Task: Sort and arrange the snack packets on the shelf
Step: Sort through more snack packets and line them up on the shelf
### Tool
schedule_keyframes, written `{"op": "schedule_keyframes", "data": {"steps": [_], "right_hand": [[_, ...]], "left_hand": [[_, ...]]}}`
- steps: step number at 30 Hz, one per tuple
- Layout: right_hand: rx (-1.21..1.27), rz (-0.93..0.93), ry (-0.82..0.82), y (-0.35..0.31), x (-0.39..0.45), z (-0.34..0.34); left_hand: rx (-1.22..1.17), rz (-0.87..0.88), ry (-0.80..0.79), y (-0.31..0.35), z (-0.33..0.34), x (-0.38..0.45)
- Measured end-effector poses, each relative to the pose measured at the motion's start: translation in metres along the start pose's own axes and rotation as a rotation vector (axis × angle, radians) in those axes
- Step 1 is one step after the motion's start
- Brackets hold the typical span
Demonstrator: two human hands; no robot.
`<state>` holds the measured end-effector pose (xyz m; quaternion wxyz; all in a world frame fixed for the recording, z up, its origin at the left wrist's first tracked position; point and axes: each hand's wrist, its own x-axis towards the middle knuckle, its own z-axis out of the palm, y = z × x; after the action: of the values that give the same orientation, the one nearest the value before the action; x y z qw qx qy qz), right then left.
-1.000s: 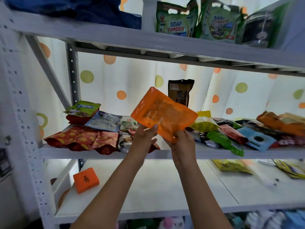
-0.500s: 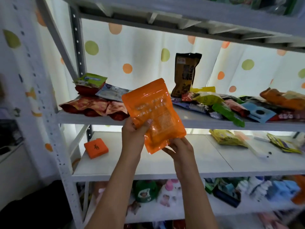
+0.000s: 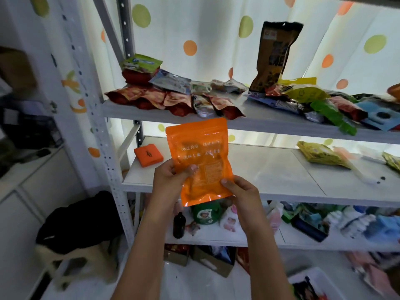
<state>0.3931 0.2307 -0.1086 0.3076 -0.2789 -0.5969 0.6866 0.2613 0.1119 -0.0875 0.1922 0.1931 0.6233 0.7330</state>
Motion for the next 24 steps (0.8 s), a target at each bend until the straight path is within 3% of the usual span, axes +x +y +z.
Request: {"op": "schedule_keyframes", "data": {"steps": [9,24], "right_hand": [[-0.082,0.014,-0.148,0.004,-0.001,0.025],[0.038,0.046,-0.120,0.018,0.011,0.056]], "left_hand": [[-0.113,-0.032,0.005,-0.006,-0.020,-0.004],[-0.142,-0.020,0.060,-0.022,-0.039,0.011]]}}
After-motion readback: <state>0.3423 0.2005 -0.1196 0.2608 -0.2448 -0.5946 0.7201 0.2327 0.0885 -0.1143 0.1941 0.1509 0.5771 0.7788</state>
